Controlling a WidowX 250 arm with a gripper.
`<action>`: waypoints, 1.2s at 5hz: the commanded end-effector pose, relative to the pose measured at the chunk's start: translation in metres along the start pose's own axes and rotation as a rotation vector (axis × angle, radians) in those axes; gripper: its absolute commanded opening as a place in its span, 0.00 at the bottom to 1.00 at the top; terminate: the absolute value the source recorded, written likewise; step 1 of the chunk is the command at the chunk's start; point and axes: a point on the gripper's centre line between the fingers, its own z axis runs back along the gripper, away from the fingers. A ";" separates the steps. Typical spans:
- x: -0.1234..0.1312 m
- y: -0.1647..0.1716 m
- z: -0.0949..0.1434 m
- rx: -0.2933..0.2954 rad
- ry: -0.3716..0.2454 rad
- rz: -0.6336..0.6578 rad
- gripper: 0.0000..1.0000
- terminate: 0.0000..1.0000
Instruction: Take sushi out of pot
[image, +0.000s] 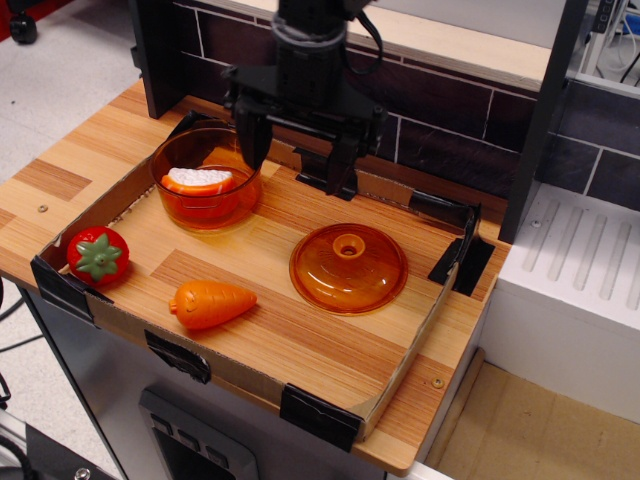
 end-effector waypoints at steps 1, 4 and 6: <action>0.029 0.028 0.022 -0.149 -0.017 -0.456 1.00 0.00; 0.036 0.089 0.051 -0.309 0.010 -0.878 1.00 0.00; 0.029 0.093 0.016 -0.202 0.021 -0.978 1.00 0.00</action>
